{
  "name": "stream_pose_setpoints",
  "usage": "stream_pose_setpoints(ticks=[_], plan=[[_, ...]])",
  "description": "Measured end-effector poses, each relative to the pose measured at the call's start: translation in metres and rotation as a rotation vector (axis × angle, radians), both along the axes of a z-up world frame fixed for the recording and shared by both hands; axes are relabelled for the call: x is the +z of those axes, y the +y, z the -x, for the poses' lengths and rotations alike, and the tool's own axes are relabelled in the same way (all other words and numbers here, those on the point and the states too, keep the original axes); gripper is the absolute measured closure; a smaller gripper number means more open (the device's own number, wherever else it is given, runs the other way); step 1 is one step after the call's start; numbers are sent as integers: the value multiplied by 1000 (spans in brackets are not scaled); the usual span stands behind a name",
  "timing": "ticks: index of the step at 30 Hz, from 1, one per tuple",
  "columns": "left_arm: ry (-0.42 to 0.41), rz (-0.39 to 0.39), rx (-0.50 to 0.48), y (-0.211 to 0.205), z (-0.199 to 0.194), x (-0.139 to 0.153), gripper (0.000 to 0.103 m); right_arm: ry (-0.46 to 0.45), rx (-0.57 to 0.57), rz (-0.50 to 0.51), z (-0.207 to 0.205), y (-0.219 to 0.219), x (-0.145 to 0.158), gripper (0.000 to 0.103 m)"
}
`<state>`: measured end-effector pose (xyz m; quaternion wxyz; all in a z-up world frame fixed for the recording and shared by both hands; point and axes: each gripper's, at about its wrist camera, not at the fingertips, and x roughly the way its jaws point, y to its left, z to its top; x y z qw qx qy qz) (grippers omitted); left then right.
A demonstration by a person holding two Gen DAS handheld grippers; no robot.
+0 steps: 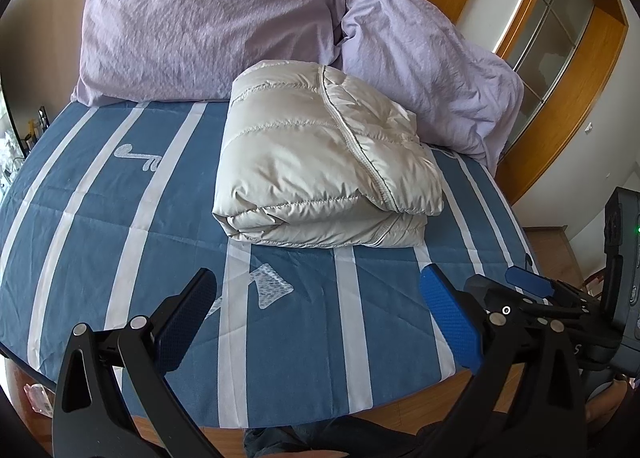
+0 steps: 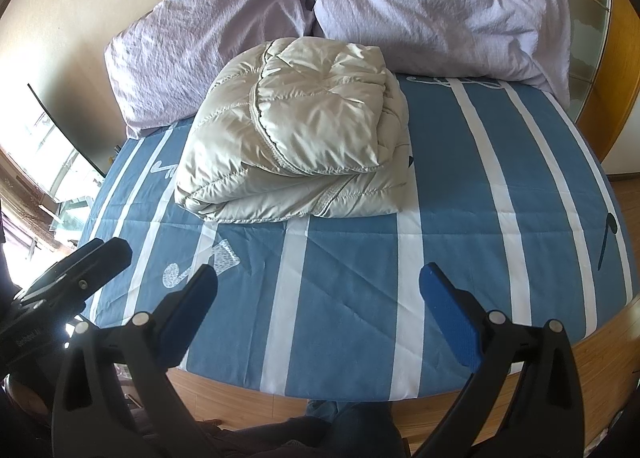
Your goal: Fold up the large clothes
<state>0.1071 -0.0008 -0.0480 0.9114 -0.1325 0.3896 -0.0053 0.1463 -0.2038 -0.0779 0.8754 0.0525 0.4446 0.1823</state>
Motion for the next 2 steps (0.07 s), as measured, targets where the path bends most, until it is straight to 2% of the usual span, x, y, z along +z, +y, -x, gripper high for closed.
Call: stream_pose_setpoints(ticks=[2], plan=[[1,-2,1,0,0,0,1,0,0,0,0,0,0,2]])
